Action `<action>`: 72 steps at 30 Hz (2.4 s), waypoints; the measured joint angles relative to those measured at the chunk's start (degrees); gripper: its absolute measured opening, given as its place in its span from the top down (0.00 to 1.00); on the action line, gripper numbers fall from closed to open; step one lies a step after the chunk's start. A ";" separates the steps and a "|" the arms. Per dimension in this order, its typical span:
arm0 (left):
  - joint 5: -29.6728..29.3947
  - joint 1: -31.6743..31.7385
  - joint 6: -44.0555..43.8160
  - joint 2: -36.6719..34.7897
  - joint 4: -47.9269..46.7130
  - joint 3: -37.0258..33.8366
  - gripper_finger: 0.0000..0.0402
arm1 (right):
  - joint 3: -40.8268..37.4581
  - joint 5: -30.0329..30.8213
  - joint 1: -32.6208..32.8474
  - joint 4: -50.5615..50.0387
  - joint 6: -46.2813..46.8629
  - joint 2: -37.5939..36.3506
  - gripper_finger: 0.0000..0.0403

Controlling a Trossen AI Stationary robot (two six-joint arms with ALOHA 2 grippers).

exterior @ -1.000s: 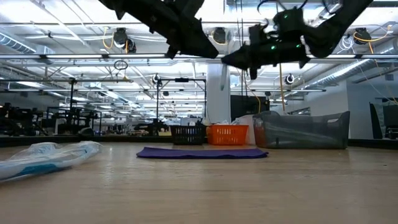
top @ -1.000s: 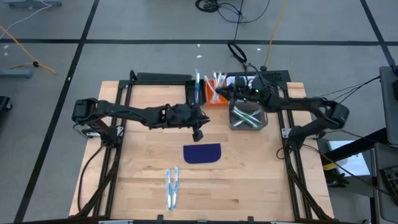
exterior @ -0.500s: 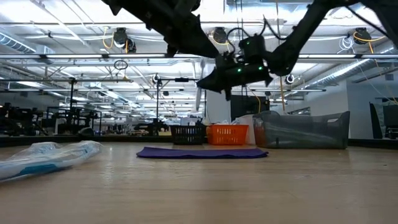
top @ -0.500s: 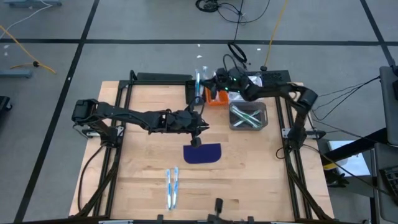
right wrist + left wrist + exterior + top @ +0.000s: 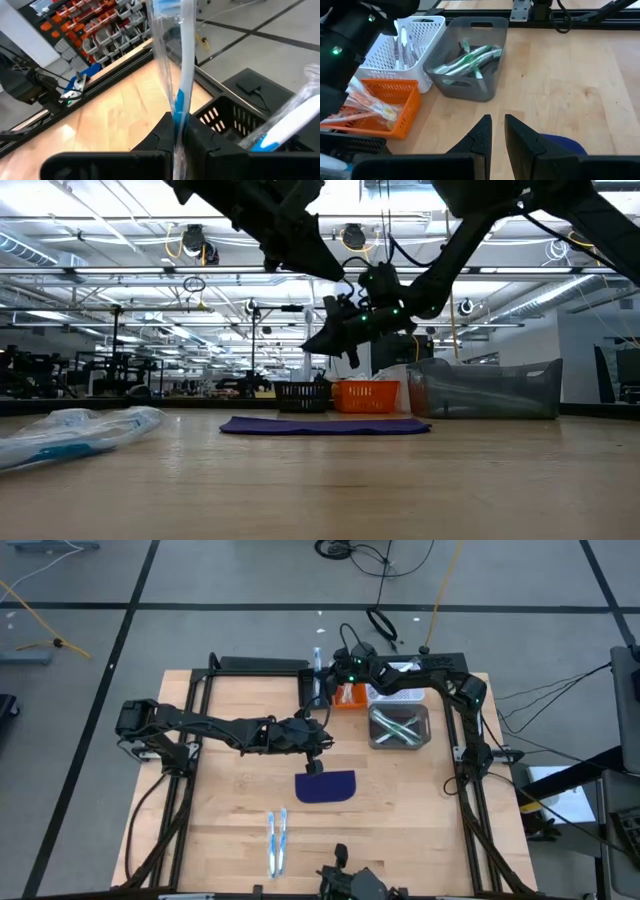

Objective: Pick & Place Toothbrushes
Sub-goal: Put the blue toothbrush into the black bin

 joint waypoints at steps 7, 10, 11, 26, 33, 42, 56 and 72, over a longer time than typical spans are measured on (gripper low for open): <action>-0.02 0.14 -0.02 0.01 0.03 0.00 0.87 | 0.07 0.07 -0.89 -3.39 -0.05 -0.09 0.97; -0.02 0.14 -0.04 0.01 0.03 0.00 0.87 | 0.09 0.59 -0.83 -5.24 -1.05 -0.18 0.95; -0.02 0.14 -0.04 0.01 0.03 0.00 0.87 | 0.07 1.42 -0.81 -6.20 -1.52 -0.18 0.94; -0.02 0.17 -0.17 0.04 0.03 0.00 0.87 | 0.04 -0.78 -0.53 -7.57 -1.98 -0.15 0.83; -0.03 0.17 -0.21 0.04 0.03 0.00 0.87 | 0.02 -1.86 -0.34 -9.16 -3.21 -0.15 0.77; -0.04 0.82 -0.13 0.06 0.01 0.00 0.87 | 0.02 -2.82 -0.09 -9.87 -3.55 -0.39 0.62; -0.06 1.35 -0.22 0.06 -0.78 0.00 0.87 | 0.02 4.77 1.07 -11.49 -9.61 -4.78 0.55; -2.73 1.35 -3.18 0.06 -6.63 0.00 0.87 | 0.00 4.51 1.88 -14.07 -10.23 -5.07 0.50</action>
